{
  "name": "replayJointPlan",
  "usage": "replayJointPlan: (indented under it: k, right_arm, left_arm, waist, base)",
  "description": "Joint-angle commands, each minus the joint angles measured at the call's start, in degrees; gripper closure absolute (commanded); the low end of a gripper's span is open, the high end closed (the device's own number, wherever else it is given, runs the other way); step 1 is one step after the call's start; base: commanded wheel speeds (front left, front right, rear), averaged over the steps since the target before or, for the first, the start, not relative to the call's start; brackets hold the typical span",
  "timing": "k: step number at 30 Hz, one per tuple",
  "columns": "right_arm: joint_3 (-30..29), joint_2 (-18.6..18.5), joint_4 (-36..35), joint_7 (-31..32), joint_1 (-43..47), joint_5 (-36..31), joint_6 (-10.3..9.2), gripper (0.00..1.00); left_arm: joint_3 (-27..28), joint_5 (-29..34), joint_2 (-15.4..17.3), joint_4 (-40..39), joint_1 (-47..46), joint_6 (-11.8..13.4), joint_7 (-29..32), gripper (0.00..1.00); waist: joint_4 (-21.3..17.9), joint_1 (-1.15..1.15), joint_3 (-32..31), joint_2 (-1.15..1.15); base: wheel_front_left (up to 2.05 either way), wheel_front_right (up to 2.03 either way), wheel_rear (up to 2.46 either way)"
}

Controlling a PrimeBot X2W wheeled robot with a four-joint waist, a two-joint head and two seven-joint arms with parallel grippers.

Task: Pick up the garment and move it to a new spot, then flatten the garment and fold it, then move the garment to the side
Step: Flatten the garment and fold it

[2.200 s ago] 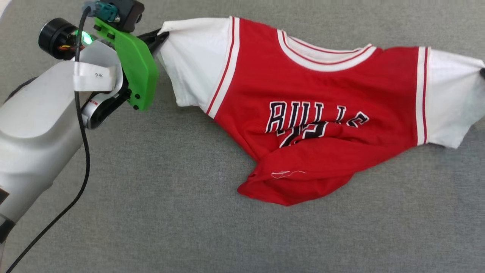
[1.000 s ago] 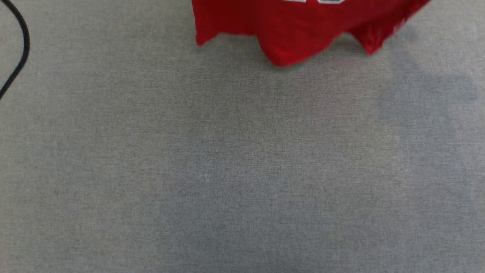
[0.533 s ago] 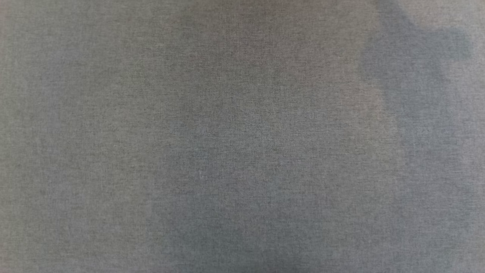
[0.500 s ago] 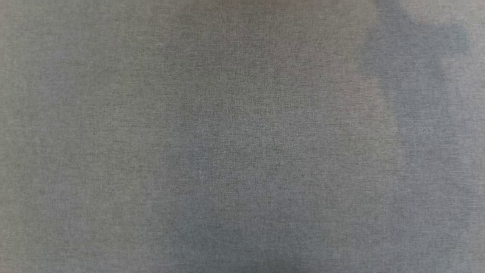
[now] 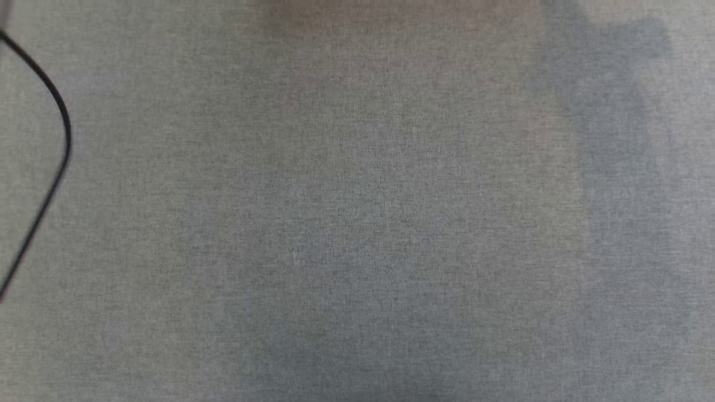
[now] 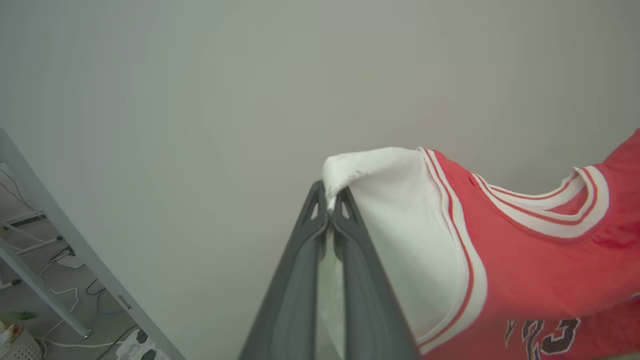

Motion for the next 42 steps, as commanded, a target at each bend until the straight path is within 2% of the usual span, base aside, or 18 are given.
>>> replayJointPlan:
  k: [1, 5, 9, 18, 22, 26, 27, 32, 36, 38, 42]
  right_arm:
    - [0.7, -0.1, -0.5, -1.0, 2.8, 1.7, -0.05, 1.00]
    - [3.8, -1.3, -3.0, -2.7, 11.5, 6.4, -0.05, 1.00]
    - [6.0, -3.4, -7.2, -3.7, 20.8, 10.7, -0.05, 1.00]
    - [7.6, -10.5, -17.9, -4.5, 43.8, 14.4, -0.05, 1.00]
    - [5.1, -12.5, -20.8, -4.6, 53.7, 15.1, -0.05, 1.00]
    - [1.7, -12.7, -22.4, -4.6, 63.2, 14.4, -0.05, 1.00]
    - [-2.2, -12.2, -22.8, -4.6, 70.3, 14.0, -0.05, 1.00]
    - [-8.1, -10.9, -23.5, -4.2, 80.3, 12.8, -0.05, 1.00]
    - [-12.8, -9.4, -24.3, -3.4, 86.7, 10.7, -0.05, 1.00]
    - [-16.3, -7.8, -26.8, -0.9, 92.5, 8.8, -0.05, 1.00]
    - [-20.0, -6.6, -29.9, 2.7, 95.8, 7.4, -0.05, 1.00]
  left_arm:
    - [0.3, -0.7, 0.7, -0.3, 3.2, -0.2, -0.6, 1.00]
    - [1.1, -1.7, 2.1, -3.4, 12.8, 0.0, -1.0, 1.00]
    - [3.3, -2.0, 4.1, -9.8, 25.1, 1.8, -1.1, 1.00]
    - [7.2, -4.3, 8.9, -27.5, 56.2, 9.1, -1.1, 1.00]
    - [8.9, -7.7, 9.6, -33.1, 67.1, 11.5, -1.1, 1.00]
    - [9.2, -8.9, 10.7, -36.4, 75.6, 14.0, -1.1, 1.00]
    - [9.4, -9.6, 10.9, -37.5, 80.5, 15.3, -1.1, 1.00]
    - [8.4, -9.5, 10.2, -37.4, 85.9, 15.9, -1.1, 1.00]
    - [10.0, -9.5, 8.8, -37.2, 89.1, 16.7, -1.1, 1.00]
    - [11.1, -8.3, 8.1, -37.5, 91.1, 16.9, -1.1, 1.00]
    - [11.7, -6.6, 7.7, -38.0, 91.4, 16.8, -1.1, 1.00]
  waist:
    - [0.1, 0.00, -1.9, 0.00]
    - [0.2, 0.00, -5.1, 0.00]
    - [0.2, 0.00, -8.9, 0.00]
    - [0.6, 0.00, -16.4, 0.00]
    - [0.6, 0.00, -18.6, 0.00]
    - [0.4, 0.00, -20.4, 0.00]
    - [0.5, 0.00, -21.5, 0.00]
    - [0.6, 0.00, -22.4, 0.00]
    - [0.7, 0.00, -22.8, 0.00]
    - [1.3, 0.00, -22.7, 0.00]
    - [1.5, 0.00, -22.1, 0.00]
  base:
    - [0.00, 0.00, 0.00]
    - [0.00, 0.00, 0.00]
    - [0.00, 0.00, 0.00]
    - [0.00, 0.00, 0.00]
    - [0.00, 0.00, 0.00]
    - [0.00, 0.00, 0.00]
    - [0.00, 0.00, 0.00]
    - [0.00, 0.00, 0.00]
    - [0.00, 0.00, 0.00]
    - [0.00, 0.00, 0.00]
    - [0.00, 0.00, 0.00]
